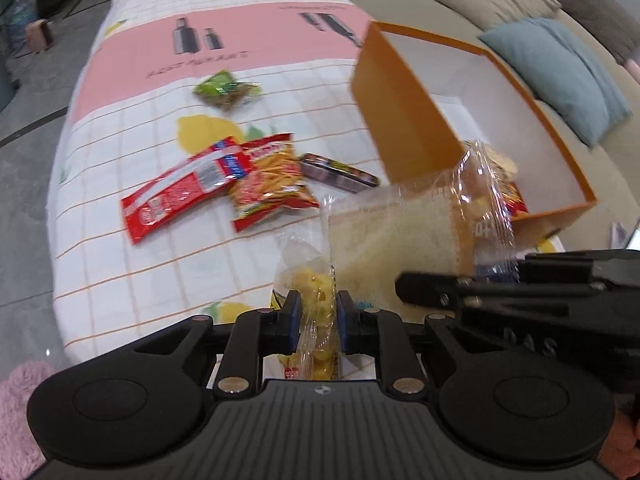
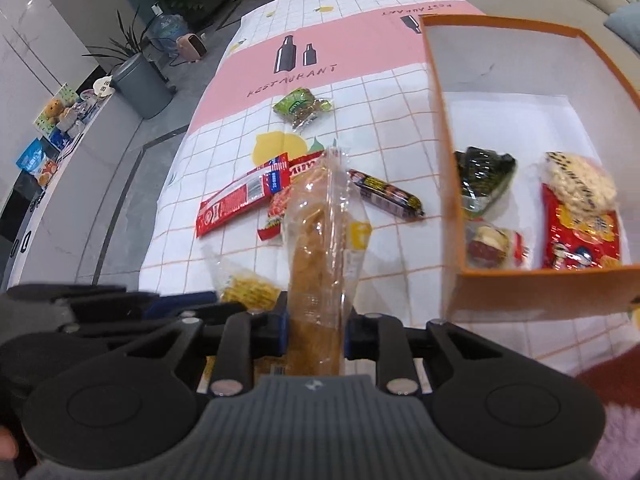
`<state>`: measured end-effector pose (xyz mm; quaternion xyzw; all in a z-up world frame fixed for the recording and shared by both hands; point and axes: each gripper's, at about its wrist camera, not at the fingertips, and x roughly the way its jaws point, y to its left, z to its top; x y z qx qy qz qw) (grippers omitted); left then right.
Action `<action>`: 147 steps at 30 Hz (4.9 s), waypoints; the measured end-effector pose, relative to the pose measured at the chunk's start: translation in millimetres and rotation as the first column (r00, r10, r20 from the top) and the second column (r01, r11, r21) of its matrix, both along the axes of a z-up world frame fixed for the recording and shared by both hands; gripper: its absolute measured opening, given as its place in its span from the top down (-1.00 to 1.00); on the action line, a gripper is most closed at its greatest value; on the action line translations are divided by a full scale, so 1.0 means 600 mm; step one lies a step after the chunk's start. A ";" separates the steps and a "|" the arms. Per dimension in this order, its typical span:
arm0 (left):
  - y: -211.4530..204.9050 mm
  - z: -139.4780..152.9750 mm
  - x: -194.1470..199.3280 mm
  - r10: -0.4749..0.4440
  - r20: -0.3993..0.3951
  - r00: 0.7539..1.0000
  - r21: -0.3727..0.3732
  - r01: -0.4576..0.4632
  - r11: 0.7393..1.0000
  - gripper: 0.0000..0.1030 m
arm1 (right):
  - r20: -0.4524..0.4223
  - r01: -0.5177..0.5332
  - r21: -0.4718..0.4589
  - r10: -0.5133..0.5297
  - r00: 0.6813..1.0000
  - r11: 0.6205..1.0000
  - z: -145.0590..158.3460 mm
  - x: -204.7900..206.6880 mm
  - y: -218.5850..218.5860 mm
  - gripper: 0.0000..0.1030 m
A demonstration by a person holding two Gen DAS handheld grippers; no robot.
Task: Organize snacks
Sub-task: 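Lift the held snacks with both tools and carry them toward the orange box, then lower the held snacks into the orange box and open both tools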
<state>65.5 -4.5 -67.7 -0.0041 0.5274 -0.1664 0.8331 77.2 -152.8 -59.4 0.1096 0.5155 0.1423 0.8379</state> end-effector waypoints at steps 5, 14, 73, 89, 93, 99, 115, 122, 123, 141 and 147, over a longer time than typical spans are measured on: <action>-0.027 -0.003 -0.003 -0.037 -0.021 0.999 -0.004 0.037 0.999 0.61 | -0.027 -0.011 -0.008 0.011 1.000 1.000 0.000 -0.040 -0.029 0.59; -0.074 0.007 -0.007 -0.110 -0.069 0.992 -0.050 0.107 0.993 0.53 | -0.140 0.136 0.142 -0.116 0.983 0.980 -0.038 -0.053 -0.098 0.59; 0.008 -0.001 -0.026 0.068 -0.034 0.997 0.047 -0.066 0.997 0.47 | 0.002 -0.080 -0.011 0.080 0.997 0.997 -0.010 -0.075 0.010 0.60; -0.028 0.185 0.002 0.031 0.233 0.972 -0.019 -0.027 0.999 0.47 | 0.234 -0.024 0.008 0.022 0.972 1.000 0.142 -0.071 -0.051 0.61; -0.061 0.219 0.031 -0.003 0.286 0.958 -0.027 0.011 1.000 0.47 | 0.313 0.031 0.019 -0.035 0.949 0.999 0.190 -0.059 -0.093 0.60; -0.135 0.234 0.080 -0.073 0.326 0.943 -0.029 0.087 0.996 0.47 | 0.384 0.128 -0.023 -0.110 0.917 0.991 0.223 -0.014 -0.158 0.61; -0.281 0.107 0.230 -0.234 0.194 0.953 0.105 0.217 0.970 0.47 | 0.191 0.262 -0.058 -0.247 0.950 0.963 0.078 0.154 -0.267 0.61; -0.303 0.058 0.273 -0.247 0.144 0.958 0.162 0.224 0.961 0.47 | 0.134 0.246 -0.047 -0.237 0.962 0.968 0.032 0.207 -0.271 0.61; -0.306 0.052 0.278 -0.250 0.138 0.958 0.171 0.225 0.959 0.47 | 0.126 0.244 -0.048 -0.237 0.963 0.968 0.026 0.214 -0.271 0.61; -0.319 -0.004 0.330 -0.244 0.062 0.968 0.216 0.225 0.950 0.40 | 0.107 0.201 -0.187 -0.184 0.977 0.961 -0.022 0.282 -0.269 0.43; -0.314 0.019 0.317 -0.258 0.084 0.962 0.152 0.244 0.958 0.26 | 0.132 0.189 -0.303 -0.155 0.979 0.934 -0.011 0.282 -0.267 0.24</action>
